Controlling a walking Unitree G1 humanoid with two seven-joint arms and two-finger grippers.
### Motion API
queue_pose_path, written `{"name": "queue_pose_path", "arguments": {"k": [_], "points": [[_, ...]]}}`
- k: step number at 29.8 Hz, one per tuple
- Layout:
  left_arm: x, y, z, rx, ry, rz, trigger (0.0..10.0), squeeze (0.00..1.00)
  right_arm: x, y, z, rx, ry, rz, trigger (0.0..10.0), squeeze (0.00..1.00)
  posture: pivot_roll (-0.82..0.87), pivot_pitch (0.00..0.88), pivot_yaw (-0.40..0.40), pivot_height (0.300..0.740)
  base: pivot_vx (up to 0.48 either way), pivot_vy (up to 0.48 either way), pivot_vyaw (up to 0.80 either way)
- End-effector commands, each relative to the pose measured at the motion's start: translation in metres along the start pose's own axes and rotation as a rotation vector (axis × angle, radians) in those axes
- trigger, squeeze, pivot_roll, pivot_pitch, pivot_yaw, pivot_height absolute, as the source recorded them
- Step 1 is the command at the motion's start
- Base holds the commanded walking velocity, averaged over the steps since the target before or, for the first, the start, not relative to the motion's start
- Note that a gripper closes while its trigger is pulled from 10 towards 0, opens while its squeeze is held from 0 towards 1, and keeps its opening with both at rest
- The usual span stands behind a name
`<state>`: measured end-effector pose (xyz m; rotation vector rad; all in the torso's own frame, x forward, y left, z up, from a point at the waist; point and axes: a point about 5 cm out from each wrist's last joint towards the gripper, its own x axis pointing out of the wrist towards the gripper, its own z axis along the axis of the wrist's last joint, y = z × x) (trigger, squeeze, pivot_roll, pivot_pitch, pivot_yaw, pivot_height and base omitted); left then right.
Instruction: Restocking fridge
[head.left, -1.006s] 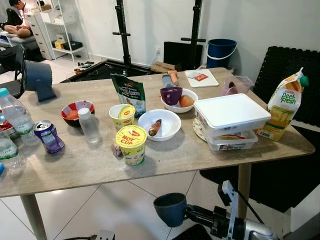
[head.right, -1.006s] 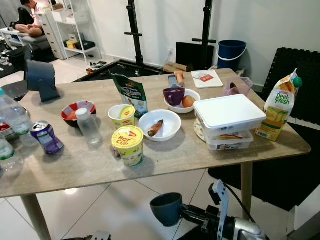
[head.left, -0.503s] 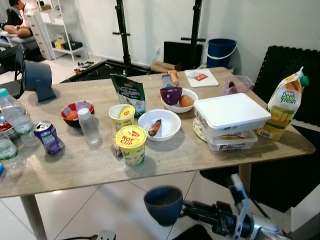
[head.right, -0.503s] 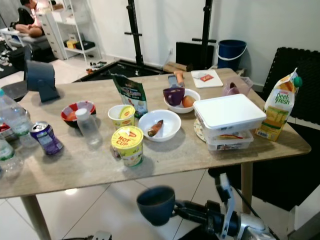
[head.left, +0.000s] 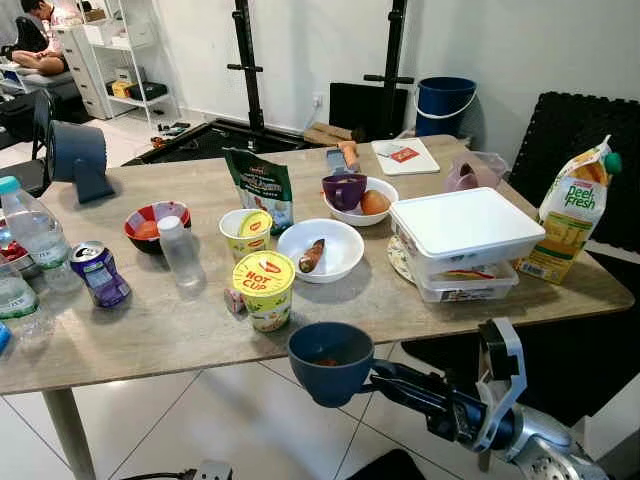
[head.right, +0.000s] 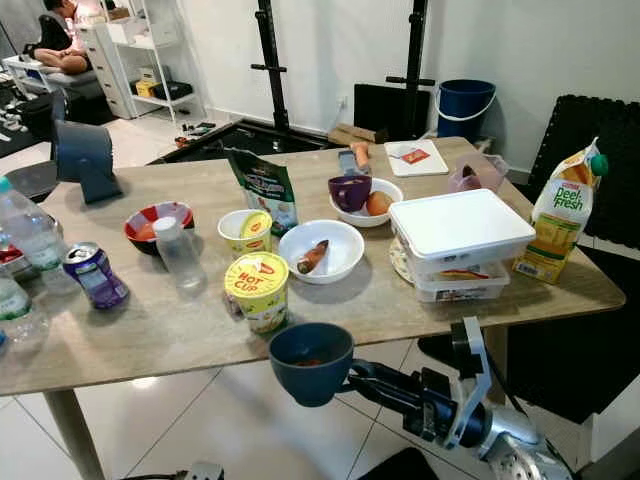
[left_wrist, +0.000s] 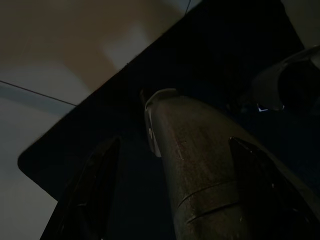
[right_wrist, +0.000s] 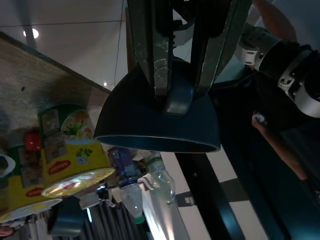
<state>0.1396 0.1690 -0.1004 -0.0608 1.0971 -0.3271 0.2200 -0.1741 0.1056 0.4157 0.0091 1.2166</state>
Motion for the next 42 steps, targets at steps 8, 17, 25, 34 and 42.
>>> {"name": "queue_pose_path", "arguments": {"k": [8,17,25,34,42], "points": [[-0.0024,0.0033,-0.0081,0.011,0.039,0.002,10.0,0.0,0.003,0.0041,-0.0031,0.014,-0.001,-0.011,10.0,0.0,-0.08,0.023,0.059,0.74,0.0,0.0,-0.65],[-0.0021,0.0041,-0.0053,0.019,0.03,0.008,10.0,0.0,0.0024,0.0028,-0.0059,0.014,0.013,-0.037,10.0,0.0,-0.09,0.02,0.062,0.74,0.0,0.0,-0.65],[-0.0019,0.0037,-0.0051,0.029,0.035,0.007,10.0,0.0,0.0019,0.0006,-0.006,0.002,0.018,-0.061,10.0,0.0,-0.1,0.018,0.066,0.74,0.0,0.0,-0.66],[-0.0012,0.0027,-0.0031,0.037,0.034,0.003,10.0,0.0,0.0025,-0.0029,-0.0019,-0.023,0.009,-0.077,10.0,0.0,-0.1,0.017,0.069,0.74,0.0,0.0,-0.76],[-0.0012,0.0032,-0.0027,0.041,0.036,0.004,10.0,0.0,0.0,-0.0041,0.0,-0.036,0.007,-0.095,10.0,0.0,-0.1,0.016,0.07,0.74,0.0,0.0,-0.77]]}}
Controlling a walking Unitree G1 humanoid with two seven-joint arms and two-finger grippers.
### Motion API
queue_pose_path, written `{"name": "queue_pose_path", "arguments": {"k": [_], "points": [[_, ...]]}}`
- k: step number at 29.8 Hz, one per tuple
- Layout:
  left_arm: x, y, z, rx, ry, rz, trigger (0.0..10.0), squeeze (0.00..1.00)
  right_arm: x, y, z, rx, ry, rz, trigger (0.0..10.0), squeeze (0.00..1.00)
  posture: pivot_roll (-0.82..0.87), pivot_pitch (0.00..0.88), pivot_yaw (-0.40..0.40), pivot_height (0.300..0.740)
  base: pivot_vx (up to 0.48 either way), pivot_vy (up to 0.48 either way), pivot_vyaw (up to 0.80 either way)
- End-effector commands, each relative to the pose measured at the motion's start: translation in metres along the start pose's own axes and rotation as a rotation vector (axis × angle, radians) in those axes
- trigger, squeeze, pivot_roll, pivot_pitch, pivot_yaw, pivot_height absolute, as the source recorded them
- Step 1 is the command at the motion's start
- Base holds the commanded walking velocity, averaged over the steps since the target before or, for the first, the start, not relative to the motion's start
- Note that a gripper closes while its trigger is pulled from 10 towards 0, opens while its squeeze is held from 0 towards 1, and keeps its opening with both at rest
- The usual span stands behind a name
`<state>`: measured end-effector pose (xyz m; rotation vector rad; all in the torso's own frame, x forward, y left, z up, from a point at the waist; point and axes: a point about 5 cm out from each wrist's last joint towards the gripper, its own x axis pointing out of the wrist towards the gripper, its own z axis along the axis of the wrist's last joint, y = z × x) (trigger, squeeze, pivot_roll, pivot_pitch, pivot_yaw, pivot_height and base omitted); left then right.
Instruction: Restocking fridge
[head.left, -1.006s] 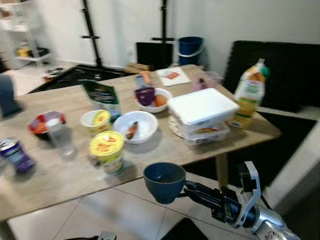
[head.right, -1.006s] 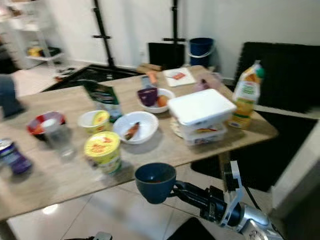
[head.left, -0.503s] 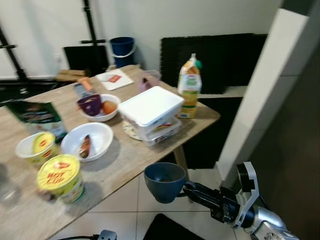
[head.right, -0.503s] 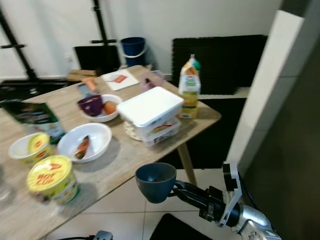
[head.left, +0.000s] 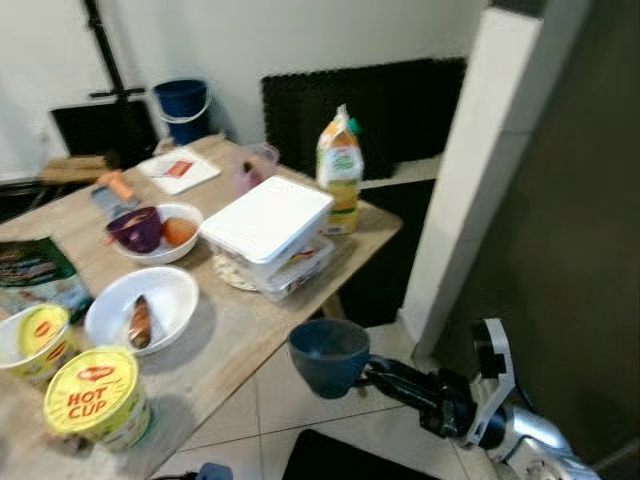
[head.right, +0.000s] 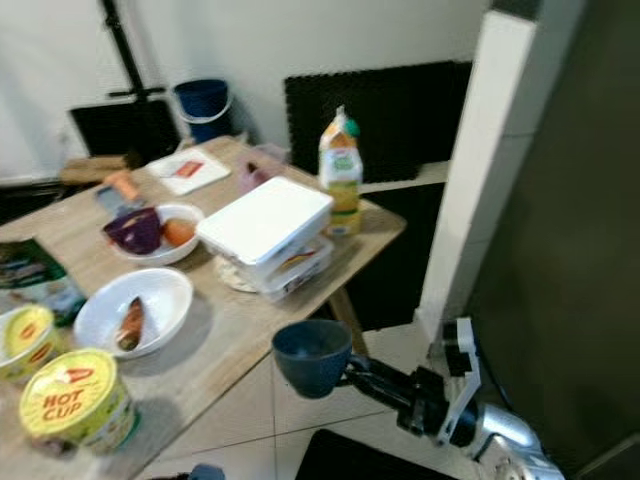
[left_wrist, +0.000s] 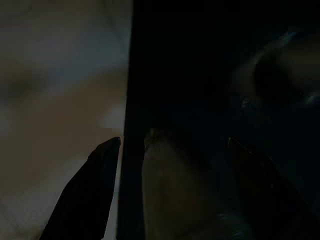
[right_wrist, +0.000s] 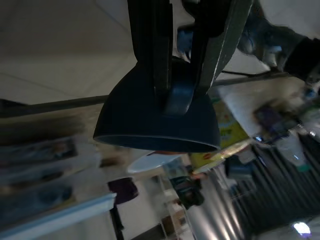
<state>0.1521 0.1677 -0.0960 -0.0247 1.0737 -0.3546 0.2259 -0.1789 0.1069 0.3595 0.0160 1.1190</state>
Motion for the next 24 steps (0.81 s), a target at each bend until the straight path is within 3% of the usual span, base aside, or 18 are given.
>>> {"name": "queue_pose_path", "arguments": {"k": [1,17,24], "points": [[-0.003,0.002,-0.016,-0.005,0.052,0.007,10.0,0.0,0.002,0.002,-0.004,0.009,-0.011,0.003,10.0,0.0,-0.1,0.017,0.072,0.74,0.0,0.0,-0.76],[-0.004,0.004,-0.016,0.002,0.052,0.01,10.0,0.0,0.001,-0.011,0.013,-0.12,-0.014,-0.087,10.0,0.0,-0.09,0.007,0.073,0.74,0.0,0.0,-0.67],[-0.004,0.003,-0.016,0.003,0.055,0.007,10.0,0.0,-0.001,-0.014,0.014,-0.13,-0.011,-0.111,10.0,0.0,-0.1,0.008,0.073,0.74,0.0,0.0,-0.64]]}}
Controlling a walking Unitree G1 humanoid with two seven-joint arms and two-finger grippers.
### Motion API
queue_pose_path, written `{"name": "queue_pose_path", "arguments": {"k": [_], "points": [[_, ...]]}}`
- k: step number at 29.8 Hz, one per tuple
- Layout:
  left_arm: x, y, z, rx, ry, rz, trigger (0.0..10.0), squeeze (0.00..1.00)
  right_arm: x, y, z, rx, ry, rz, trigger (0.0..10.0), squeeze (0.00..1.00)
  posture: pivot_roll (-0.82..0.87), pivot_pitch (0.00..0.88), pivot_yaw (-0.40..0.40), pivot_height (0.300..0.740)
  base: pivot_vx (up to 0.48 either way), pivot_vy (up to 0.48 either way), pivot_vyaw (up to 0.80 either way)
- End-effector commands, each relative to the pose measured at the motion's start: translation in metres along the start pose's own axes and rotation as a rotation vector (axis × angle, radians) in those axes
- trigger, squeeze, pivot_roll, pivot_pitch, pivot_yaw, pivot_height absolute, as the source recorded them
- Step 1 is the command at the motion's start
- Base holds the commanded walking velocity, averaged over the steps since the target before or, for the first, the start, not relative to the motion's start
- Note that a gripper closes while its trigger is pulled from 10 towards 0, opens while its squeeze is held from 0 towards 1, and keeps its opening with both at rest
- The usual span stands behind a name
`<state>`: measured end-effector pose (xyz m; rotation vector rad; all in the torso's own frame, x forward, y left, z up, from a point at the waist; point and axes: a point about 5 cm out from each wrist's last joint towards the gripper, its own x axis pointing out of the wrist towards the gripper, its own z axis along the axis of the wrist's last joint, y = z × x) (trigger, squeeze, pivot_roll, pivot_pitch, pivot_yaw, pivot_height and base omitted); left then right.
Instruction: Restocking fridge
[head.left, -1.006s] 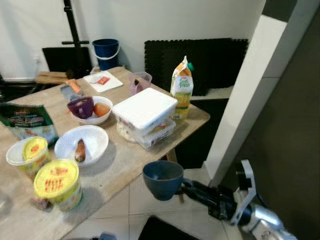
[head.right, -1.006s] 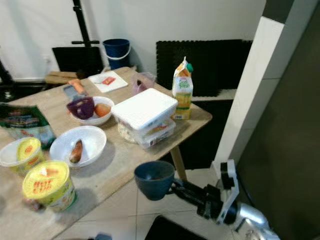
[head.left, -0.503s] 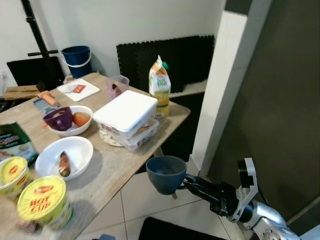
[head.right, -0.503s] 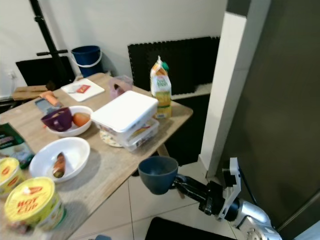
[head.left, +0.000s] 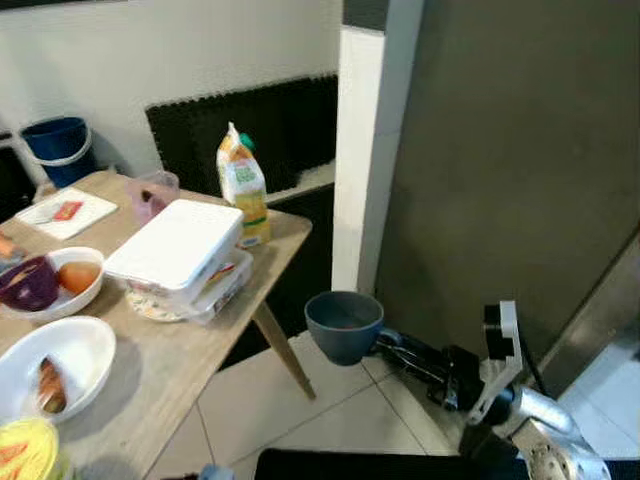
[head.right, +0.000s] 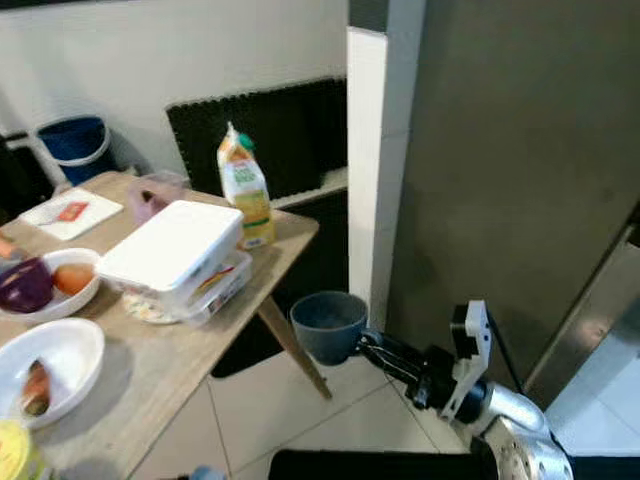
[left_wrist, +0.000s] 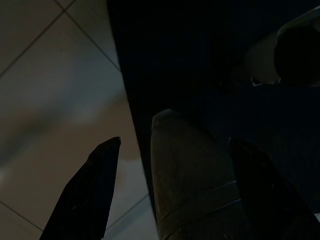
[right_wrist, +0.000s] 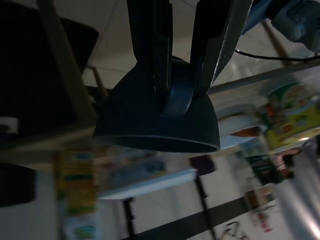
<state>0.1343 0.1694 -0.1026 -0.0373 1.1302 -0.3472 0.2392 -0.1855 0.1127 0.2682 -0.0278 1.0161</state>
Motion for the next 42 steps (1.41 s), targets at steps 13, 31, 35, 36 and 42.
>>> {"name": "queue_pose_path", "arguments": {"k": [13,31,35,36,42], "points": [[-0.0015,0.0048,0.0025,0.024,0.002,0.008,10.0,0.0,-0.0025,-0.003,0.0038,-0.037,-0.009,-0.033,10.0,0.0,-0.1,0.013,0.076,0.74,0.0,0.0,-0.66],[-0.0006,0.0025,0.0027,0.025,0.002,0.001,10.0,0.0,-0.0005,-0.0078,0.0064,-0.064,-0.014,-0.067,10.0,0.0,-0.11,0.013,0.077,0.74,0.0,0.0,-0.68],[-0.0004,0.0022,0.0031,0.026,0.002,0.0,10.0,0.0,-0.0005,-0.0084,0.0065,-0.069,-0.013,-0.073,10.0,0.0,-0.11,0.013,0.076,0.74,0.0,0.0,-0.68],[-0.0004,0.0021,0.0032,0.026,0.001,0.0,10.0,0.0,-0.0005,-0.0087,0.0067,-0.071,-0.013,-0.075,10.0,0.0,-0.11,0.013,0.076,0.74,0.0,0.0,-0.68],[-0.0001,0.0017,0.0037,0.028,0.001,-0.002,10.0,0.0,0.0002,-0.0097,0.0081,-0.08,-0.013,-0.08,10.0,0.0,-0.11,0.013,0.077,0.74,0.0,0.0,-0.68]]}}
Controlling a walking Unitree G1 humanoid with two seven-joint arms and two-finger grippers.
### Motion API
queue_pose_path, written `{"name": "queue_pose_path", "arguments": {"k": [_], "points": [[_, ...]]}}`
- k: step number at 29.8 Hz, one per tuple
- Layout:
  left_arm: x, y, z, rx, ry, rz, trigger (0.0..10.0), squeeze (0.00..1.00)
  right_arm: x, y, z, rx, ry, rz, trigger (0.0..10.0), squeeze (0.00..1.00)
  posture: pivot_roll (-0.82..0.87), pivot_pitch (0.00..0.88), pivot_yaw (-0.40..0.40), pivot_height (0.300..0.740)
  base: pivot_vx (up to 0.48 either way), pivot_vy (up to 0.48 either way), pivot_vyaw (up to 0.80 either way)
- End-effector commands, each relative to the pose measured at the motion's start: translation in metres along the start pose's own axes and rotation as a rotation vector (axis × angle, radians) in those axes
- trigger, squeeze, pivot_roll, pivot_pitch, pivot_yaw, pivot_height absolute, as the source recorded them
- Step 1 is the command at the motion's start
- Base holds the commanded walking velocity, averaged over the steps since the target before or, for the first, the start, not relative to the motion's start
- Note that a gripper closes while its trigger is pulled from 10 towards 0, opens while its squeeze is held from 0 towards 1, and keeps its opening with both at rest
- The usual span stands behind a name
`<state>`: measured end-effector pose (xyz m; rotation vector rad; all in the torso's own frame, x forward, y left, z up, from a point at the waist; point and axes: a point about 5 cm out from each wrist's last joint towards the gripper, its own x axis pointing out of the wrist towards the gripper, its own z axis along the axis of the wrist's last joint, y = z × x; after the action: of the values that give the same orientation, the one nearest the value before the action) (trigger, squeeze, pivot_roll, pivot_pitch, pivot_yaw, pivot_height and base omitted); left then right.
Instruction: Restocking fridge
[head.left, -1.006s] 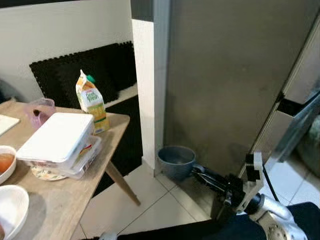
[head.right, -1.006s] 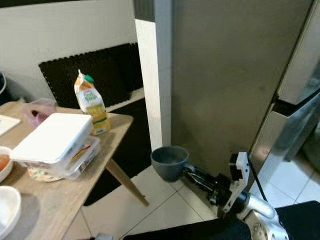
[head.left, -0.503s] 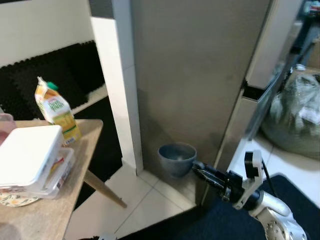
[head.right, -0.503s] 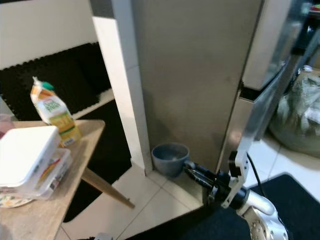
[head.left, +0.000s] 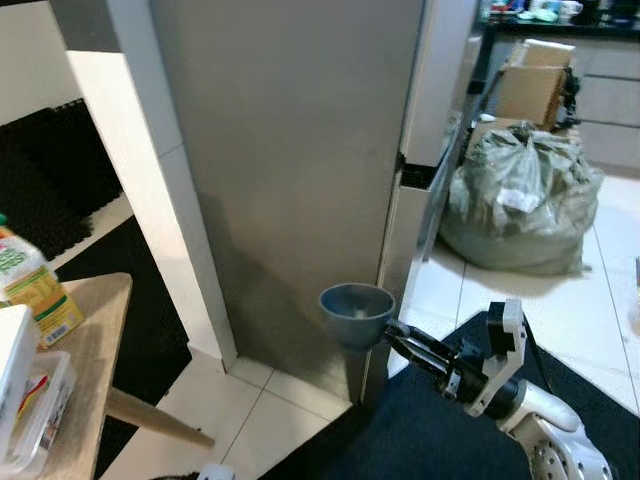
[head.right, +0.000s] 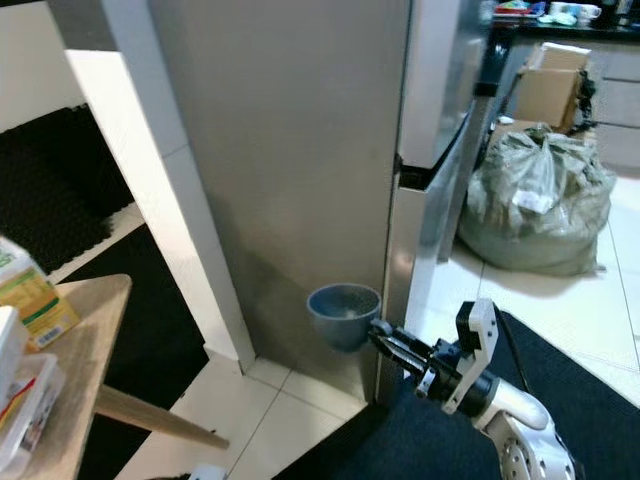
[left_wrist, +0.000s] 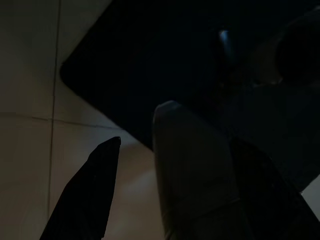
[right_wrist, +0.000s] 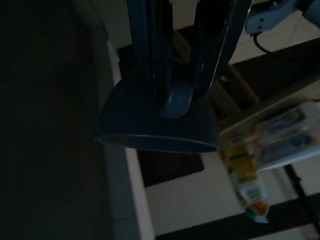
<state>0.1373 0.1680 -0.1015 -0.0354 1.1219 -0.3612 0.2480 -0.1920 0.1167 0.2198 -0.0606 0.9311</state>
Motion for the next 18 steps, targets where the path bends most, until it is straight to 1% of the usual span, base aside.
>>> {"name": "queue_pose_path", "arguments": {"k": [1,9,12,13,14,15,18], "points": [[-0.001,0.002,0.0,0.018,0.007,0.008,10.0,0.0,0.0,0.0,0.002,-0.02,0.001,0.002,10.0,0.0,-0.11,0.013,0.077,0.74,0.0,0.0,-0.68],[-0.001,0.003,0.001,0.018,0.007,0.009,10.0,0.0,0.002,-0.002,0.003,-0.051,0.01,-0.014,10.0,0.0,-0.11,0.011,0.078,0.74,0.0,0.0,-0.68],[-0.001,0.003,0.001,0.018,0.007,0.009,10.0,0.0,0.003,-0.005,0.003,-0.076,0.017,-0.039,10.0,0.0,-0.11,0.011,0.079,0.74,0.0,0.0,0.0],[-0.001,0.003,0.002,0.02,0.006,0.01,10.0,0.0,0.005,-0.01,0.005,-0.123,0.024,-0.074,10.0,0.0,-0.11,0.01,0.08,0.74,0.0,0.0,0.0],[-0.001,0.003,0.002,0.02,0.006,0.01,10.0,0.0,0.006,-0.012,0.006,-0.145,0.032,-0.087,10.0,0.0,-0.11,0.009,0.081,0.74,0.0,0.0,0.0],[-0.001,0.003,0.002,0.02,0.006,0.01,10.0,0.0,0.006,-0.012,0.006,-0.145,0.032,-0.087,10.0,0.0,-0.11,0.009,0.081,0.74,0.0,0.0,0.0],[-0.001,0.004,0.003,0.021,0.004,0.011,10.0,0.0,0.009,-0.016,0.008,-0.195,0.044,-0.119,10.0,0.0,-0.11,0.01,0.079,0.74,0.0,0.0,0.0]]}}
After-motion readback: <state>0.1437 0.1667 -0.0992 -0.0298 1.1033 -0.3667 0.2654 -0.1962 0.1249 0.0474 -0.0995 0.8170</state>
